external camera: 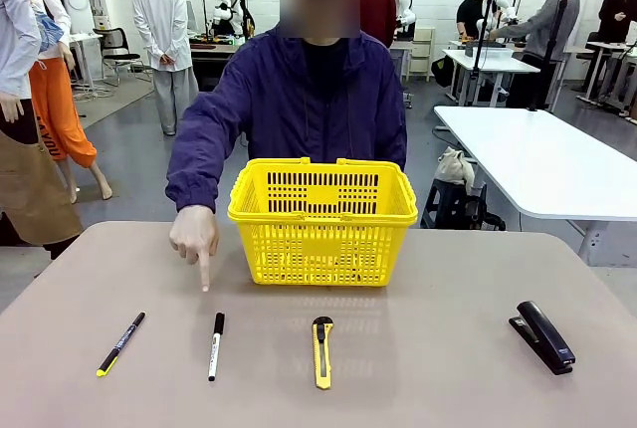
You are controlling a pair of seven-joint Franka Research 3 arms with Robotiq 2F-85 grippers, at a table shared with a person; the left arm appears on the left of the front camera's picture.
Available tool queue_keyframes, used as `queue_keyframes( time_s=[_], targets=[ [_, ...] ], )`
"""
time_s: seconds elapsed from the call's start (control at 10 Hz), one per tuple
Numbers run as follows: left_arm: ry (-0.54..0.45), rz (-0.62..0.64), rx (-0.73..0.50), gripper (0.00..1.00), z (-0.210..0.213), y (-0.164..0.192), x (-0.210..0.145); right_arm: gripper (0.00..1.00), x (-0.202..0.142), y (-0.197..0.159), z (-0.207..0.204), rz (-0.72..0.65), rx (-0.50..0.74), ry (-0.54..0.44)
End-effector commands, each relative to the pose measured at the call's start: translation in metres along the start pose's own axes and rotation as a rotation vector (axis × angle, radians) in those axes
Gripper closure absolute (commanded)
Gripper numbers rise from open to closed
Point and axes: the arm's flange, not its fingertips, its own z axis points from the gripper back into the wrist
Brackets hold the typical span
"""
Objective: Place the items the person wants into the basket.
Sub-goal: Pick up the item the person points to and place it in the Market Basket.
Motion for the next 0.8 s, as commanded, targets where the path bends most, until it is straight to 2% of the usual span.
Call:
queue_keyframes(
  time_s=[0.0, 0.3, 0.4, 0.7],
  targets=[
    [0.094, -0.034, 0.026, 0.0, -0.015, -0.014, 0.022, 0.0, 0.001, -0.002, -0.001, 0.012, 0.011, -0.02],
    [0.52, -0.118, 0.054, 0.0, -0.099, -0.063, 0.076, 0.0, 0.001, -0.002, -0.001, 0.012, 0.011, -0.02],
    [0.604, -0.093, 0.103, 0.0, -0.13, -0.081, 0.08, 0.0, 0.001, -0.002, -0.001, 0.012, 0.011, -0.02],
    [0.711, 0.091, 0.528, 0.0, -0.231, -0.138, 0.076, 0.0, 0.001, -0.002, -0.001, 0.012, 0.011, -0.02]
  ],
)
